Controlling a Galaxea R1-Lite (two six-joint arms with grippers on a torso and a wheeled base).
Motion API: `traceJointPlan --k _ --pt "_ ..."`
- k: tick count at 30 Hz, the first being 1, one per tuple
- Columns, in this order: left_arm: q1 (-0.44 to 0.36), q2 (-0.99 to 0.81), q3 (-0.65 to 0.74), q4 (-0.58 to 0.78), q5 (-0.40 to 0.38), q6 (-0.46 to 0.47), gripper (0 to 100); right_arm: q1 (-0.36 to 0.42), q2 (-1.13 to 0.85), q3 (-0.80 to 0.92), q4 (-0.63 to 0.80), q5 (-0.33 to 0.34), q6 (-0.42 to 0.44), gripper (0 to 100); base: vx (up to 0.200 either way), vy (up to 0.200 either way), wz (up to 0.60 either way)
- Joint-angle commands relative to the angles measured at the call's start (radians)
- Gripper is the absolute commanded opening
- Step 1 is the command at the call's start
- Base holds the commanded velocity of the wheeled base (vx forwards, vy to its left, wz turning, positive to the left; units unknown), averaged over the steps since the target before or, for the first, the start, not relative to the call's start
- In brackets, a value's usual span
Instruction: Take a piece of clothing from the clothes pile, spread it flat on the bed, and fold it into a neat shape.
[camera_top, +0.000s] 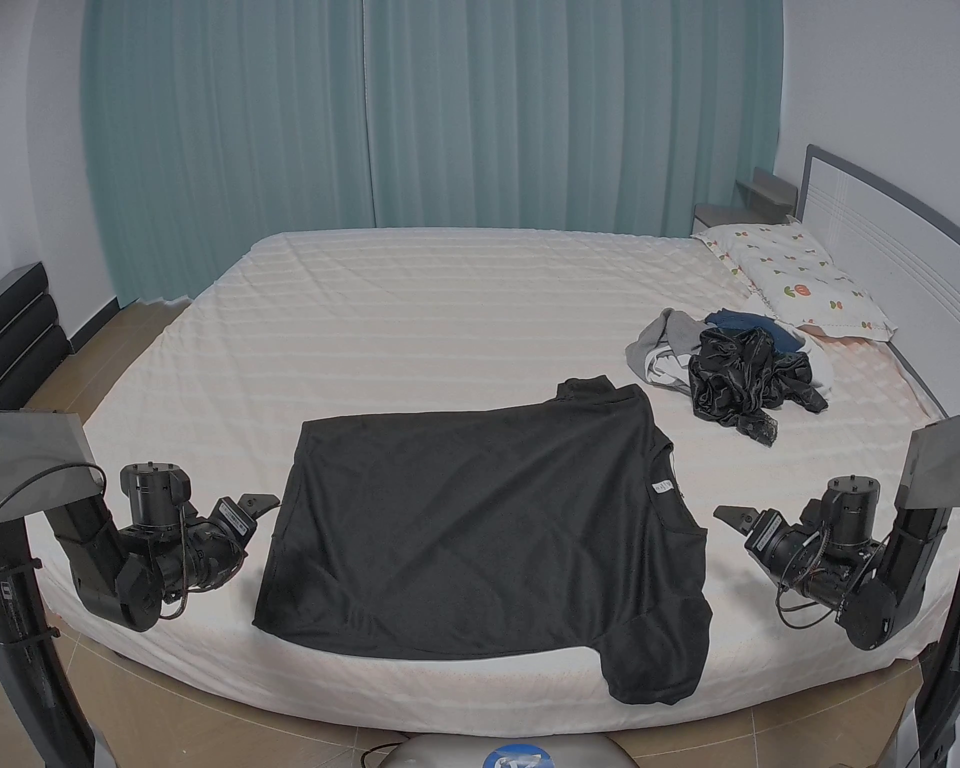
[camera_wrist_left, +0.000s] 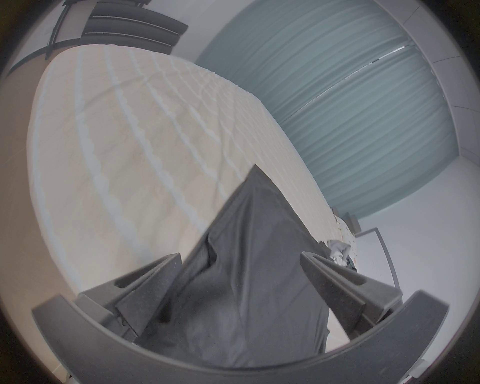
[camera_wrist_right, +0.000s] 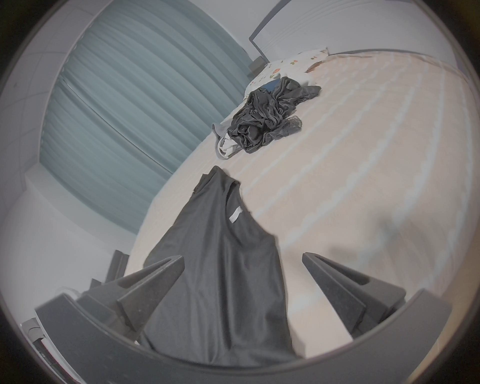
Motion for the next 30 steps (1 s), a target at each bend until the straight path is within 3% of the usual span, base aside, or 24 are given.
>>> traceJointPlan --k 1,8,14,30 --pt "-0.095 -0.028 -0.020 0.012 0.005 0.050 100 0.021 0.072 0.112 -0.108 0.028 0.036 100 0.000 0.000 0.00" --pt "-0.160 0.055 -0.241 0.288 0.143 0.197 100 0.030 0.073 0.126 -0.111 0.026 0.033 100 0.000 0.000 0.00" --pt "-0.160 0.058 -0.292 0.446 0.160 0.255 100 0.029 0.070 0.132 -0.111 0.024 0.029 100 0.000 0.000 0.00" --pt "-0.098 0.127 -0.313 0.446 0.204 0.278 100 0.038 0.070 0.139 -0.111 0.024 0.031 100 0.000 0.000 0.00"
